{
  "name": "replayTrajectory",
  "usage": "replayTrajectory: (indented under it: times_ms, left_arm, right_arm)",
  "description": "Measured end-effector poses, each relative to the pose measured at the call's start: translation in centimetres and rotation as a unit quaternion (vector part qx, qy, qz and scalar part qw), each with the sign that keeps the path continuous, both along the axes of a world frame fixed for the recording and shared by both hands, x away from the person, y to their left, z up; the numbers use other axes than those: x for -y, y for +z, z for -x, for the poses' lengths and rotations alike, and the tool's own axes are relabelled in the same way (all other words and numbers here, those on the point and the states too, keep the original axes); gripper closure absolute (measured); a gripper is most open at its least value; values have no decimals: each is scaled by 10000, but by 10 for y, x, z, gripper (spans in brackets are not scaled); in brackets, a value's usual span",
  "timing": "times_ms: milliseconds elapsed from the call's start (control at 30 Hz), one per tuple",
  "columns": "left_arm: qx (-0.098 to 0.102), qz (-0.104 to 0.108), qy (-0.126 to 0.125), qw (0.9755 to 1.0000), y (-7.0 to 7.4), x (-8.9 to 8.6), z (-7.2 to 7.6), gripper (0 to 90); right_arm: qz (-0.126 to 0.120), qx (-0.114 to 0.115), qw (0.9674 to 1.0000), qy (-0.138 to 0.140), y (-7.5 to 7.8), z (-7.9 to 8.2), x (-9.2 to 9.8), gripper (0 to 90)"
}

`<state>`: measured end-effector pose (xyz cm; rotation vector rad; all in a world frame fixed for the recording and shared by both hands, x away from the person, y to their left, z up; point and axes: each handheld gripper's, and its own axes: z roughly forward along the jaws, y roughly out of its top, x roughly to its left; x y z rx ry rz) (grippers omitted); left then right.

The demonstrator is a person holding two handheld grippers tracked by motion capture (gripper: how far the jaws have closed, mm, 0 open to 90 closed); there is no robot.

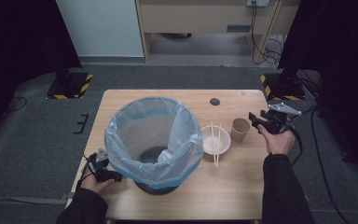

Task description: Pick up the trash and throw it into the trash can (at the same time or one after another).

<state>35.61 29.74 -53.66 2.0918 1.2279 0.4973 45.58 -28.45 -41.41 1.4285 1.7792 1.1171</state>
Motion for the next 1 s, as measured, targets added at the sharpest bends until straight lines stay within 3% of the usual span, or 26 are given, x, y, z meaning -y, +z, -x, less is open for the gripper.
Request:
replayTrajectory:
  times_ms: [333,533,733,933,1000]
  left_arm:
    - [0,1,3,10000,0,0,0,0]
    - [-1,2,4,10000,0,0,0,0]
    - [-6,-3,1,10000,0,0,0,0]
    - [-1,0,5,10000,0,0,0,0]
    - [-7,-4,6,10000,0,0,0,0]
  right_arm:
    - [50,-472,9987,-179,-36,-26,-3,486]
    - [94,-794,9967,-124,-57,-33,-10,531]
    - [100,-1031,9945,-136,-67,-31,-11,635]
    - [65,-1129,9934,-194,-69,-27,-7,800]
    - [8,-1144,9932,-231,-69,-26,-6,815]
